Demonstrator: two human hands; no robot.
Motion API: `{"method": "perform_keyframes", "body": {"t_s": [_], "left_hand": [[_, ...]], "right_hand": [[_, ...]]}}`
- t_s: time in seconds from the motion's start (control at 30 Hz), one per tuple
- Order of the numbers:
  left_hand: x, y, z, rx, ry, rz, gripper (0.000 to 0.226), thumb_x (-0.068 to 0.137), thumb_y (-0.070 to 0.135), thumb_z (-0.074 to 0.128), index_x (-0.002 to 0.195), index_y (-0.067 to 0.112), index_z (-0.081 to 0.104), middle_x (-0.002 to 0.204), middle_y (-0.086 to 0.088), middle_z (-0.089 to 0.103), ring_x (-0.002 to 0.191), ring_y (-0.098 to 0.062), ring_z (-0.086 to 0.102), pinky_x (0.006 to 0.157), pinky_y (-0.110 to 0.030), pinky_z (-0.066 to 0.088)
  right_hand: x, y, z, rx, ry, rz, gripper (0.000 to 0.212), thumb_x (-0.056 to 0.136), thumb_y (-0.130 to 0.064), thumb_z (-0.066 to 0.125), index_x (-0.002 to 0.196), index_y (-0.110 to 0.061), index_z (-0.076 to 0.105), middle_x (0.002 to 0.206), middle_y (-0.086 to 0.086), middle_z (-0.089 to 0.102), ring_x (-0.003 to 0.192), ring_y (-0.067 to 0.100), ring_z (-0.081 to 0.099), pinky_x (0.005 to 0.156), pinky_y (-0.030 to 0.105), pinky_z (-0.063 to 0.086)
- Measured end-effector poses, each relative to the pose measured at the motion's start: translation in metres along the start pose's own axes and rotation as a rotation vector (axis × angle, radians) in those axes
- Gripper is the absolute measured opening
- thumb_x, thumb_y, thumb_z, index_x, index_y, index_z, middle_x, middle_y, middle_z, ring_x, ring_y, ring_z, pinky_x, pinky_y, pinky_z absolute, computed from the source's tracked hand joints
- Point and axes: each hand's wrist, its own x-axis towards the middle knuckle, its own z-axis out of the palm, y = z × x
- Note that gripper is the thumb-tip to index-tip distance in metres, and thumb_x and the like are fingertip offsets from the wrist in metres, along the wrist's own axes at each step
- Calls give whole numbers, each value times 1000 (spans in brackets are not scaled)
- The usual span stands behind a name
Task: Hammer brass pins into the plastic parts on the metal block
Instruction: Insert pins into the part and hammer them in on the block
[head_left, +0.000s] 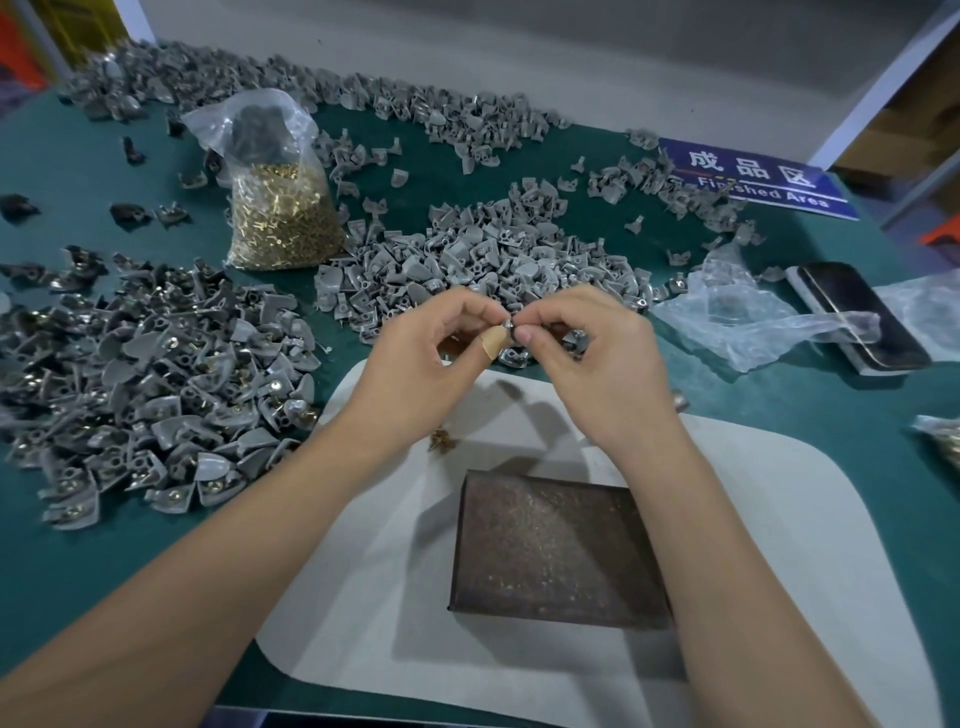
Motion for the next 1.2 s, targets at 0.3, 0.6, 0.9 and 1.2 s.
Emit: {"method": "perform_keyframes", "body": {"t_s": [0.3, 0.6, 0.9, 1.2], "left_hand": [[-6, 0, 2, 78, 29, 43, 10, 95, 19, 71, 103, 24, 70, 89, 11, 72, 86, -18, 70, 78, -35, 58], [-5, 2, 5, 4, 58, -4, 11, 95, 22, 72, 103, 28, 69, 91, 11, 73, 89, -14, 71, 77, -26, 57], [-5, 5, 1, -180, 39, -84, 14, 93, 20, 74, 106, 15, 72, 90, 0, 76, 86, -16, 73, 78, -25, 58], [-8, 7, 3, -213, 27, -86, 8, 94, 19, 73, 101, 20, 72, 84, -2, 76, 77, -18, 73, 74, -22, 57]], "right_hand": [[0, 2, -4, -56, -58, 53, 8, 88, -27, 79, 90, -34, 80, 84, -17, 65, 84, 10, 62, 79, 47, 54], [0, 10, -4, 120, -43, 83, 6, 88, -27, 79, 87, -32, 77, 87, -13, 70, 87, 10, 65, 82, 42, 55], [0, 6, -5, 168, -45, 25, 19, 89, -17, 76, 85, -35, 76, 79, -14, 69, 70, 4, 57, 65, 19, 44], [-2, 11, -4, 357, -88, 139, 5, 89, -12, 77, 88, -15, 81, 82, 3, 76, 74, 7, 64, 69, 26, 52]]}}
